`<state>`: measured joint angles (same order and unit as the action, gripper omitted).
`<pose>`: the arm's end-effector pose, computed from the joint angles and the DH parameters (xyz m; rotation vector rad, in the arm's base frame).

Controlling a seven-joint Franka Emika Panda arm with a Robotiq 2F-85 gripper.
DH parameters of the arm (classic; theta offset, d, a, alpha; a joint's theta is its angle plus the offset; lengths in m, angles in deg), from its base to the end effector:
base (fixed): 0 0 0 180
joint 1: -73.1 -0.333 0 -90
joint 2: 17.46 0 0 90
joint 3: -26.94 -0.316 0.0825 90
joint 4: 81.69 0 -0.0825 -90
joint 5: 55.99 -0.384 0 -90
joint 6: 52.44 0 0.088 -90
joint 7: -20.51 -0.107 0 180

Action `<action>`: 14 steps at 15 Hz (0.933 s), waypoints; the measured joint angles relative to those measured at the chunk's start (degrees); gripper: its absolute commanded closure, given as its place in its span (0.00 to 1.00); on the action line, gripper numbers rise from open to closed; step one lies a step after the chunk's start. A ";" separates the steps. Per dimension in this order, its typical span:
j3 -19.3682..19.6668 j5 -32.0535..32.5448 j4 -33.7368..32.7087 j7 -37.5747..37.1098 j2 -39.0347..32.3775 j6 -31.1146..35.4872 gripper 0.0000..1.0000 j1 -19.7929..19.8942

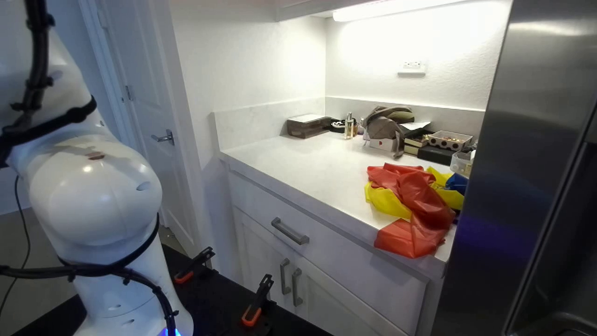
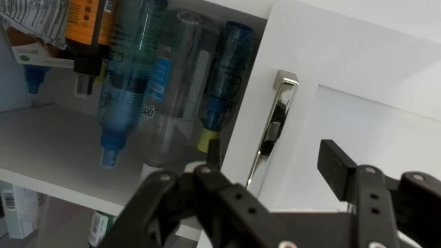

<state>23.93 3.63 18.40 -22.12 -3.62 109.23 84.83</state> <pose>0.5112 -0.0297 0.7999 2.0152 -0.1189 1.7123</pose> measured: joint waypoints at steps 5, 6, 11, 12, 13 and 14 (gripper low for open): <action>0.00 4.71 -0.22 -4.77 -0.12 0.00 0.95 0.40; 0.00 5.45 -0.27 -5.46 -0.12 0.00 1.00 0.46; 0.00 8.78 -0.44 -8.95 -0.12 0.00 1.00 0.56; 0.00 9.14 -0.45 -9.42 -0.12 0.00 0.74 0.57; 0.00 9.25 -0.45 -9.54 -0.12 0.00 0.72 0.57; 0.00 9.25 -0.45 -9.57 -0.12 0.00 0.66 0.57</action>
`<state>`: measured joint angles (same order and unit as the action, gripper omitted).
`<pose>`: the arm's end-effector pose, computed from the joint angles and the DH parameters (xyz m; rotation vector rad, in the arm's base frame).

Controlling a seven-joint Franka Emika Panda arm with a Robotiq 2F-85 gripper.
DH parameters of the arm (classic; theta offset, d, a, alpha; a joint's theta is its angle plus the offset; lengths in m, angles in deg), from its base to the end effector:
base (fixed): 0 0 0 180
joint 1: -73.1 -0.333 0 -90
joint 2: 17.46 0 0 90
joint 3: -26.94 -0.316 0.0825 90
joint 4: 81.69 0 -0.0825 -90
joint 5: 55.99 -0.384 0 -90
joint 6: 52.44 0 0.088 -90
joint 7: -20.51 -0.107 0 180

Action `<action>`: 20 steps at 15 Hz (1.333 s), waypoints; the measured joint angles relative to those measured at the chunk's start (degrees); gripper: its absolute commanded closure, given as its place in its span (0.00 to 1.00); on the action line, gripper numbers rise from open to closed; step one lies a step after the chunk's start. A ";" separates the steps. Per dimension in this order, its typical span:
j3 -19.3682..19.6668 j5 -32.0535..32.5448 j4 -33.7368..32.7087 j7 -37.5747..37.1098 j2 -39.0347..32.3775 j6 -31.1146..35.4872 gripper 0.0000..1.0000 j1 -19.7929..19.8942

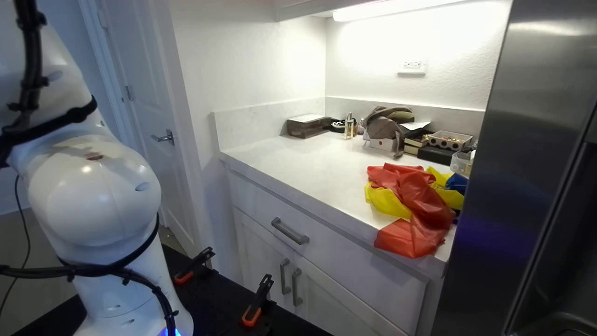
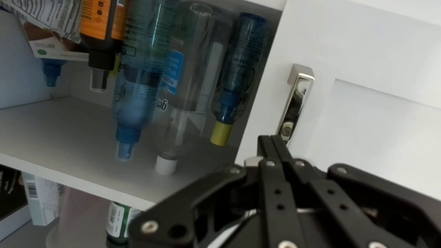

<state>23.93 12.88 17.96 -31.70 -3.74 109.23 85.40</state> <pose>0.5119 -0.0315 0.7954 1.9519 -0.1597 1.7429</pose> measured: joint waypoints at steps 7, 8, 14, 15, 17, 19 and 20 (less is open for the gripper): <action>-0.53 3.42 -0.42 -3.52 0.13 -0.08 0.13 0.00; -0.81 4.66 -0.60 -4.58 0.20 -0.13 0.06 0.00; -2.58 12.10 -0.97 -10.66 1.77 -3.10 0.00 0.00; -2.76 12.63 -0.94 -10.96 2.19 -4.21 0.00 0.00; -3.36 13.18 -0.82 -10.96 2.86 -6.14 0.00 -0.04; -4.88 13.81 -0.42 -10.87 3.26 -7.61 0.00 -0.23; -6.00 14.01 -0.03 -10.68 3.36 -8.29 0.00 -0.48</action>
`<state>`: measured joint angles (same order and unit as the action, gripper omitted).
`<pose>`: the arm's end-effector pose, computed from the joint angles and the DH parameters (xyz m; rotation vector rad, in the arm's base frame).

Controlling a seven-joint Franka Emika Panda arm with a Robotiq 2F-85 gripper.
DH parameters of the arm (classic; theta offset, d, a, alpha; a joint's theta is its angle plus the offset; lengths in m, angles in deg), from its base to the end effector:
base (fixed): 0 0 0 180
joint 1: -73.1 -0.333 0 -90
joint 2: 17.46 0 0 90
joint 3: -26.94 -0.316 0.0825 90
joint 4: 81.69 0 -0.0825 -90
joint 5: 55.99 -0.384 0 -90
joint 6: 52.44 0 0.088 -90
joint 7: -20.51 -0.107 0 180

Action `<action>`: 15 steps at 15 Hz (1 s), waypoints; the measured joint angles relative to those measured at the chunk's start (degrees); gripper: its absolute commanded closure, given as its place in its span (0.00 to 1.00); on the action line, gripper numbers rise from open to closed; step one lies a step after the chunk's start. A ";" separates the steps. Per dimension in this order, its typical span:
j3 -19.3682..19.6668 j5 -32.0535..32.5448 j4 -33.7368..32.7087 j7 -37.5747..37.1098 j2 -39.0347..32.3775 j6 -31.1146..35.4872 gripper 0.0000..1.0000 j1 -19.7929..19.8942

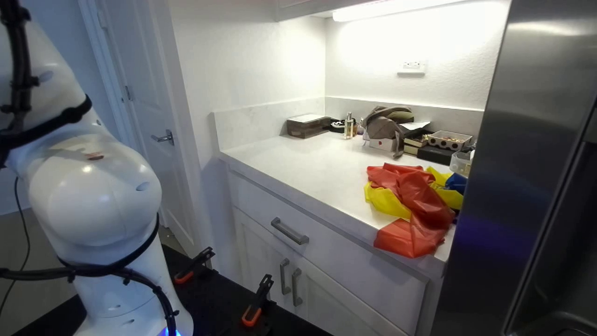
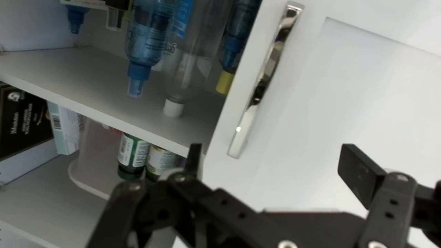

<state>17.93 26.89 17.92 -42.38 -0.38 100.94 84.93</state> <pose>0.4933 0.0248 0.8087 1.7896 -0.1507 1.7653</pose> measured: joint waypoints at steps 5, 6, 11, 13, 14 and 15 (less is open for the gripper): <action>-6.57 0.00 1.60 1.67 -0.76 -6.45 0.28 -2.06; -6.95 0.00 1.50 2.21 -1.48 -9.24 0.34 -3.28; -4.25 -0.01 -3.95 5.48 -8.60 -22.58 0.73 -9.40; -2.53 -0.23 -7.44 6.85 -11.65 -27.38 0.88 -10.30; -1.83 -1.01 -9.06 7.97 -12.83 -30.18 0.95 -10.72; -1.31 -2.15 -10.49 9.44 -13.67 -33.01 1.00 -11.15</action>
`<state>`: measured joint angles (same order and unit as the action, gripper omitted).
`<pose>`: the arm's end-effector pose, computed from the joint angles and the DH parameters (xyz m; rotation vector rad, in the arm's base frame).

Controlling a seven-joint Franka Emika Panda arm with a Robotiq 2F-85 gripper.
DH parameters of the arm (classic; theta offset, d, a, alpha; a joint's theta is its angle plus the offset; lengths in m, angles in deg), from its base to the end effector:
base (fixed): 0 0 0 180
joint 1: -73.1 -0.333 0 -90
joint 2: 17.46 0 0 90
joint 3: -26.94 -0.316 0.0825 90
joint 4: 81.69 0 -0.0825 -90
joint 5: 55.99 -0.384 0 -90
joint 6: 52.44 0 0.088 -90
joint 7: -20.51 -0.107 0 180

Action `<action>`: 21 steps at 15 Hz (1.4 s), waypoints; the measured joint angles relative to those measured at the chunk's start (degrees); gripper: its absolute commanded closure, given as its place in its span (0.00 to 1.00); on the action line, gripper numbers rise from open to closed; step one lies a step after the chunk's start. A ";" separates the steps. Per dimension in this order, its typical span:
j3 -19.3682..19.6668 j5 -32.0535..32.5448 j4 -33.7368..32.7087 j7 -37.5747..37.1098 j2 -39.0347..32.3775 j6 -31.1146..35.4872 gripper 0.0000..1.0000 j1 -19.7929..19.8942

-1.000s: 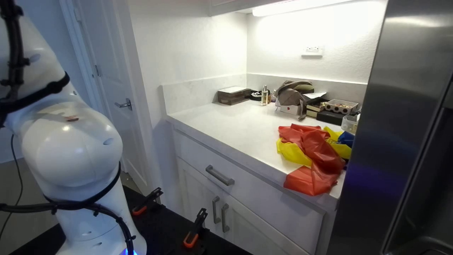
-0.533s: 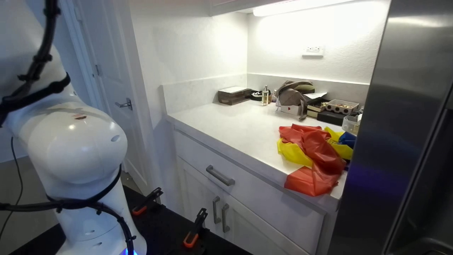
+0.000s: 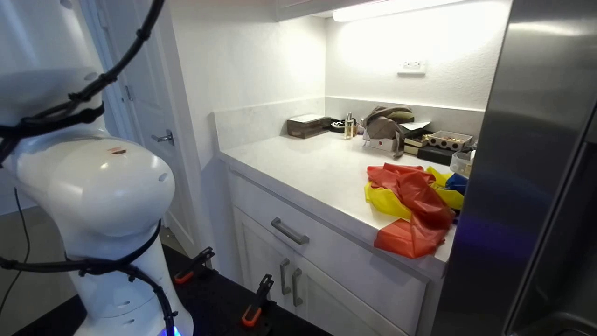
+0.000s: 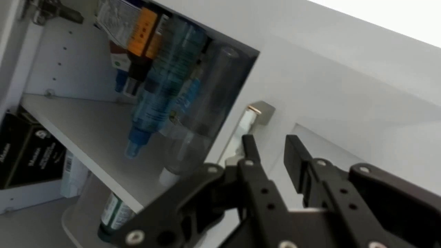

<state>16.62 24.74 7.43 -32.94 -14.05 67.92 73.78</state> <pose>0.5700 0.0534 0.7663 1.8194 -0.3337 1.3127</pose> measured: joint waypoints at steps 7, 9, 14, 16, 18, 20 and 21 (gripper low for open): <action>0.10 -8.82 -3.74 8.35 1.68 -21.56 1.00 -5.74; 0.05 -8.88 -3.78 8.36 2.93 -24.80 1.00 -6.69; 1.95 -9.87 -3.79 8.34 5.52 -27.99 1.00 -6.30; 3.21 -10.61 -3.79 8.34 6.49 -28.23 1.00 -5.98; 4.26 -11.54 -3.79 8.34 7.46 -28.86 1.00 -5.40; 5.07 -12.85 -3.79 8.34 8.57 -30.30 1.00 -4.71; 5.35 -13.67 -3.79 8.34 9.17 -31.10 1.00 -4.53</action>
<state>21.98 11.07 3.64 -24.60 -4.87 36.82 69.25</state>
